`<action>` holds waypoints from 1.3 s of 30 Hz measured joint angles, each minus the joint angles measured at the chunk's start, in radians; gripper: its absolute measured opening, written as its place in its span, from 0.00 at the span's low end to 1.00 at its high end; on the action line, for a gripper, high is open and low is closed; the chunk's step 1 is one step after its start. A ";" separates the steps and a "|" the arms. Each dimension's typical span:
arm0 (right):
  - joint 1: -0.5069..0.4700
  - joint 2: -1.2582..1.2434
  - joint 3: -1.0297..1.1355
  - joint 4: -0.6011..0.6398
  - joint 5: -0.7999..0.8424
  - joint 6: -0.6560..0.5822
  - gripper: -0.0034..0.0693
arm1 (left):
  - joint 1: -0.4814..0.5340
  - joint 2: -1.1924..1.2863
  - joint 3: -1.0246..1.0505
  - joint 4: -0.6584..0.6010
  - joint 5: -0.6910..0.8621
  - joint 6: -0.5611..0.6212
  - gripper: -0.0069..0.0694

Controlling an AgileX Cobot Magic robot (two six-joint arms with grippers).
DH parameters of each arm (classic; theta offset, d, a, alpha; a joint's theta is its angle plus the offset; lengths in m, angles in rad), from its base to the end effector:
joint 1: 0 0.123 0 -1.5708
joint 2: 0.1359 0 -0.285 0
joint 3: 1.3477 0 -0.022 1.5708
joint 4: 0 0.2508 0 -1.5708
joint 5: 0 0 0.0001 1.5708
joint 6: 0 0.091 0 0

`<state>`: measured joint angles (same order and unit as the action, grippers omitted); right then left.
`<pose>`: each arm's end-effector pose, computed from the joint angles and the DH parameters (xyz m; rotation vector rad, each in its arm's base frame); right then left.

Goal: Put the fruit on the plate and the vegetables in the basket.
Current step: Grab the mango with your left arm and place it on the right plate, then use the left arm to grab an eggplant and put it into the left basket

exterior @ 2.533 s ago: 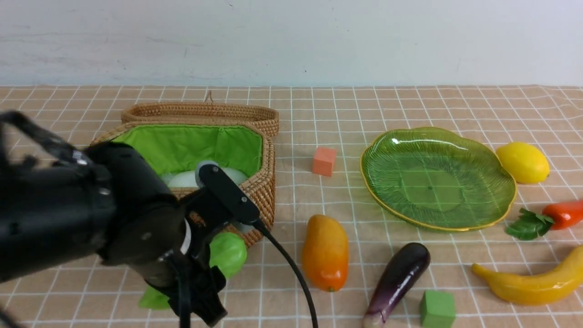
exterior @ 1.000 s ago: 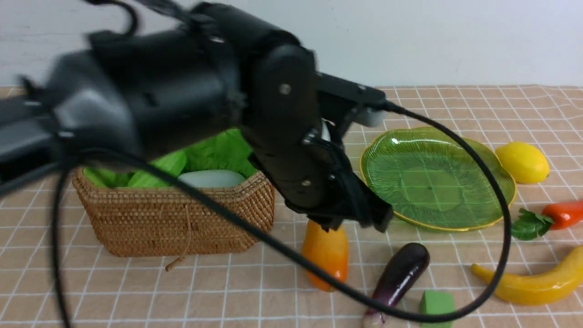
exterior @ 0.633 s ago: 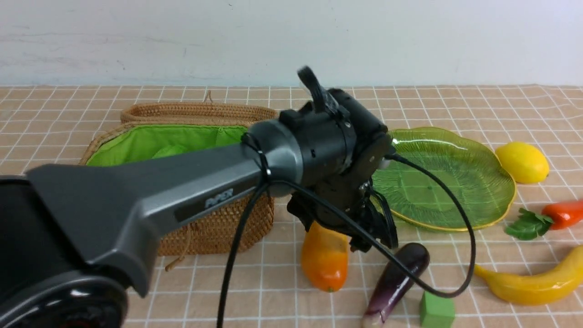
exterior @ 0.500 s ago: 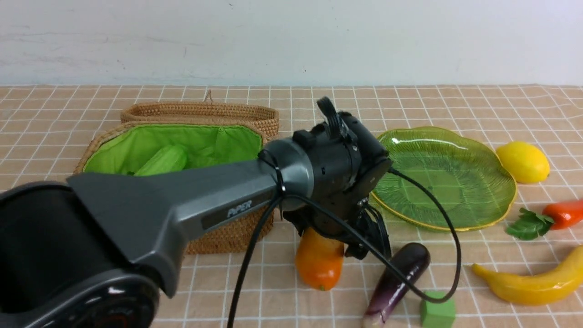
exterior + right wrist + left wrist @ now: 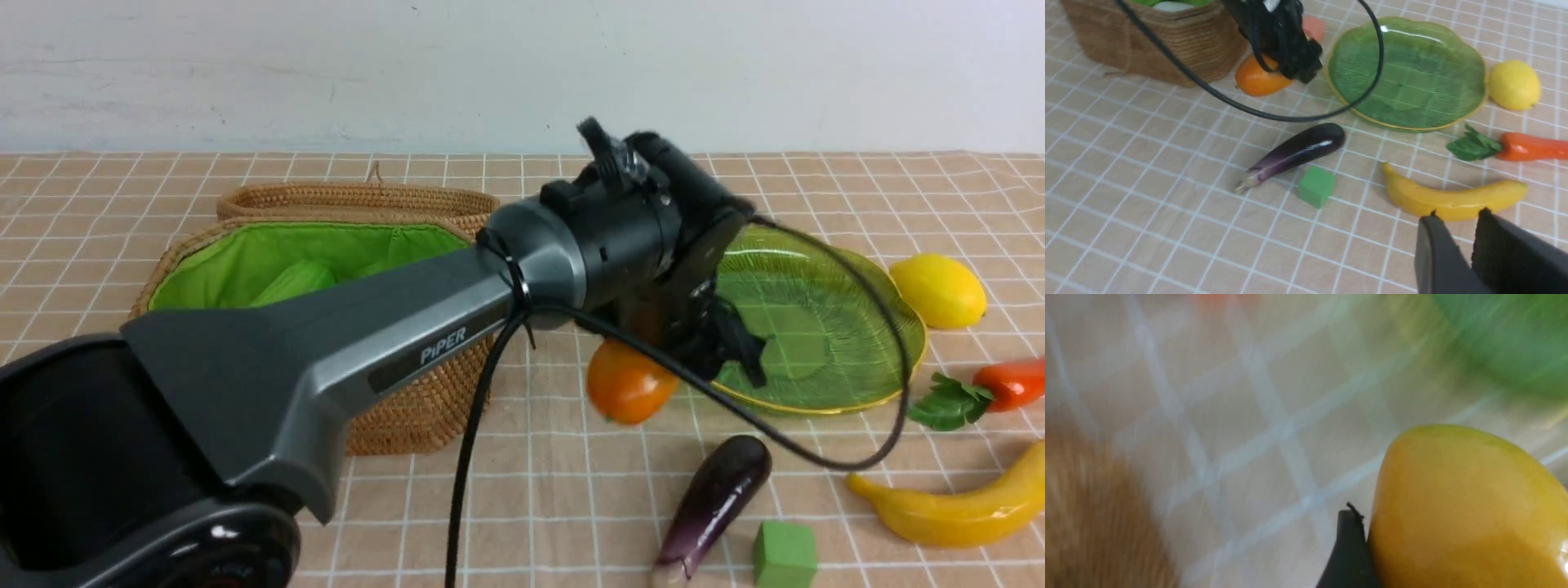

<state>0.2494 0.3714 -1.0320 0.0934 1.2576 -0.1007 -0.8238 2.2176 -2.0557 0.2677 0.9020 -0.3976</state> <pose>-0.0030 0.0076 0.4039 -0.3868 2.0471 0.2007 0.3561 -0.3568 0.2554 0.6549 2.4206 -0.1704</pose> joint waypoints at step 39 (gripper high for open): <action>0.000 0.000 0.060 0.029 0.009 0.129 0.27 | 0.000 -0.190 -0.106 -0.185 0.240 0.166 0.11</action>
<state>0.2494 0.3714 -0.9717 0.1225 1.2671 0.0287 -0.8239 2.0276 -2.1618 0.0831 1.1421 -0.2317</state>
